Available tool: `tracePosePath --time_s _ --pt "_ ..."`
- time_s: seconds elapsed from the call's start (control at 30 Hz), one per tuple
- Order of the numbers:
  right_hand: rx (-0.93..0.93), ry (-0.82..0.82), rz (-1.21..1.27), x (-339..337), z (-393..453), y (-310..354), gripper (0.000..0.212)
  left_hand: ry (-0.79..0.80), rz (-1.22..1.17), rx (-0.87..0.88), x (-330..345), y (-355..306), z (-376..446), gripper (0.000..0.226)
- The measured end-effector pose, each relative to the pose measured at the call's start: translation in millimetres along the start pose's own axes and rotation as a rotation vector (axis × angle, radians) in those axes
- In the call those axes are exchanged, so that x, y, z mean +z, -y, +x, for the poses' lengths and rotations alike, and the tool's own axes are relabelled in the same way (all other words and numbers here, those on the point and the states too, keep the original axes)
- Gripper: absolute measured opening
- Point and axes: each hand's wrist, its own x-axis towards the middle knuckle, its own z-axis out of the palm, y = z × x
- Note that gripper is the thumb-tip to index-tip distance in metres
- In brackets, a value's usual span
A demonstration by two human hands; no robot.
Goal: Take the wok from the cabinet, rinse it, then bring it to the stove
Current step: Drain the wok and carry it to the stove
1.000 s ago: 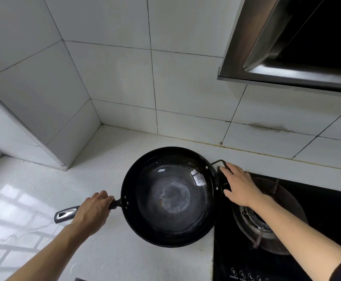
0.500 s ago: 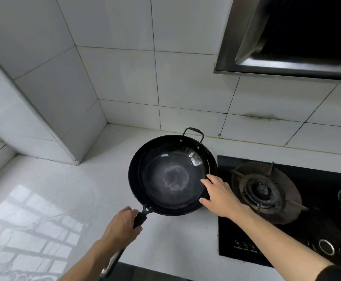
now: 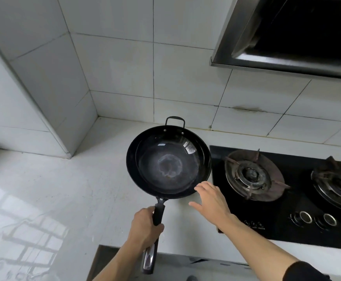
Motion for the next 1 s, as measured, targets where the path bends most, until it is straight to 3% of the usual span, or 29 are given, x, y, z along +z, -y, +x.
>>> tracePosePath --time_s 0.17,1.0 --pt "-0.034 -0.037 0.003 -3.2 12.7 -11.0 0.045 0.021 0.1 -0.006 0.4 -7.8 6.0 0.016" --pt "0.002 -0.07 0.047 -16.2 7.2 -55.0 0.038 0.043 0.18 0.018 36.2 -47.5 4.8 0.019"
